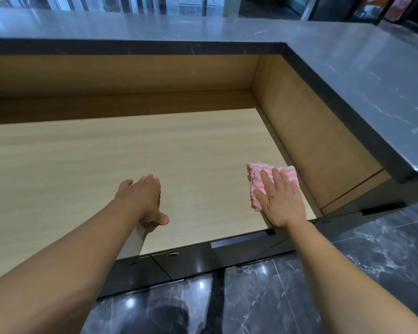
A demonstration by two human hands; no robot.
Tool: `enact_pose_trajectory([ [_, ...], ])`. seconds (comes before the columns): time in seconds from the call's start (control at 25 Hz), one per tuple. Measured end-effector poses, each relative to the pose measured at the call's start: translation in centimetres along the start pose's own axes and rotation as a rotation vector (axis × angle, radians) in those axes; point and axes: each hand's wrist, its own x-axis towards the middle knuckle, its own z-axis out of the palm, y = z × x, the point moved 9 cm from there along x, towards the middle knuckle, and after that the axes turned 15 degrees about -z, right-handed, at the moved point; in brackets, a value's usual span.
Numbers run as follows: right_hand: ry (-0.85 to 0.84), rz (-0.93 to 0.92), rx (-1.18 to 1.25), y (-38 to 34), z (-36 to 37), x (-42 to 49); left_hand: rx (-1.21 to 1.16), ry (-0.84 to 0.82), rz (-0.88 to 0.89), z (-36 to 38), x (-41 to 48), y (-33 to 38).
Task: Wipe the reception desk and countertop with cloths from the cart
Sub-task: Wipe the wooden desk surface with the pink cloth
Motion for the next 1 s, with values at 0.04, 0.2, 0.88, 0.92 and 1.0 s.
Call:
enact_pose_trajectory([
  [0.04,-0.006,0.022,0.015,0.3,0.2,0.0,-0.003,-0.001,0.0,0.1,0.0,0.0],
  [0.2,-0.007,0.145,0.113,-2.0,0.7,-0.3,0.005,-0.018,-0.013,0.1,0.1,0.1],
  [0.88,0.019,-0.333,0.018,-10.7,0.9,-0.4,0.058,-0.023,-0.053,-0.2,-0.1,0.2],
  [0.92,0.032,-0.276,-0.002,-8.1,0.5,-0.3,0.056,-0.021,-0.051,-0.3,-0.2,0.2],
  [1.0,0.046,-0.163,-0.036,-3.7,0.1,-0.1,0.041,-0.016,-0.044,-0.4,-0.3,0.2],
])
